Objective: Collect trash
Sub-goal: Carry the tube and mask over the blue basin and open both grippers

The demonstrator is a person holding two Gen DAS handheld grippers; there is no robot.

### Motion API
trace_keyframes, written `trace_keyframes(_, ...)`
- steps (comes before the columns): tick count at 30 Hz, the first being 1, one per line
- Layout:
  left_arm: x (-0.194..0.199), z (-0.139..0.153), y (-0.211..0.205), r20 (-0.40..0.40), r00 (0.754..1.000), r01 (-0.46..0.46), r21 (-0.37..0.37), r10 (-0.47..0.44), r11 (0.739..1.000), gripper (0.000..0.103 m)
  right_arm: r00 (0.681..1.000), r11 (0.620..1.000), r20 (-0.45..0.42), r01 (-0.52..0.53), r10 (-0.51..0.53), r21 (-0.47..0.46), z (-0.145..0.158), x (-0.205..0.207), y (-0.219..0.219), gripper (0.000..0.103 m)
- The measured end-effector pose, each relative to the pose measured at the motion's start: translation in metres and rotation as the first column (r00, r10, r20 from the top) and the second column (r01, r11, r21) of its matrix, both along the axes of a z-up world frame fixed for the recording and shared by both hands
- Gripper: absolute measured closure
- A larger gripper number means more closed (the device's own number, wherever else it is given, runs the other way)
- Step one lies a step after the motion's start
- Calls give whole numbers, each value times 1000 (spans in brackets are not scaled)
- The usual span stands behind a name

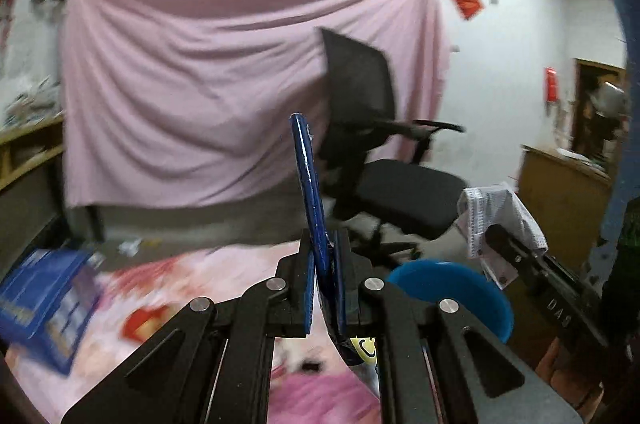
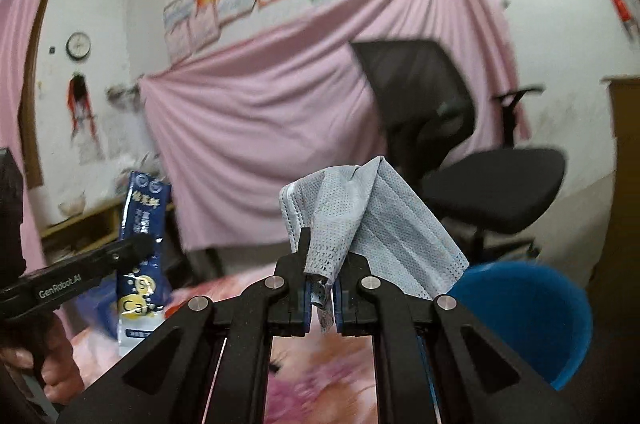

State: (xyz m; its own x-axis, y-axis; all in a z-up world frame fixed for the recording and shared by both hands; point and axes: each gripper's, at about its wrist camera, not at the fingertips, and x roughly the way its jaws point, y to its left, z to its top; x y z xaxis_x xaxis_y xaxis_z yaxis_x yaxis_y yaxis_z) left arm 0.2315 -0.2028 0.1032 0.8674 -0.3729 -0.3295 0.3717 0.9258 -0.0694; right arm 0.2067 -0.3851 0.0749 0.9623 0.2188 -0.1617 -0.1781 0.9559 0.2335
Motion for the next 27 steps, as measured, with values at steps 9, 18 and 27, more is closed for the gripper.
trace_keyframes(9, 63, -14, -113, -100, 976, 198, 11, -196, 980, 96, 968, 970, -70, 238, -241, -41, -9, 8, -84, 97)
trace_keyframes(18, 143, -71, -170, -408, 895, 218, 40, -184, 975, 96, 891, 954, -365, 297, -268, 25, -64, 52, -145, 96)
trace_keyframes(27, 164, -89, -163, -493, 852, 232, 50, -178, 971, 90, 842, 962, -492, 272, -222, 32, -91, 72, -146, 94)
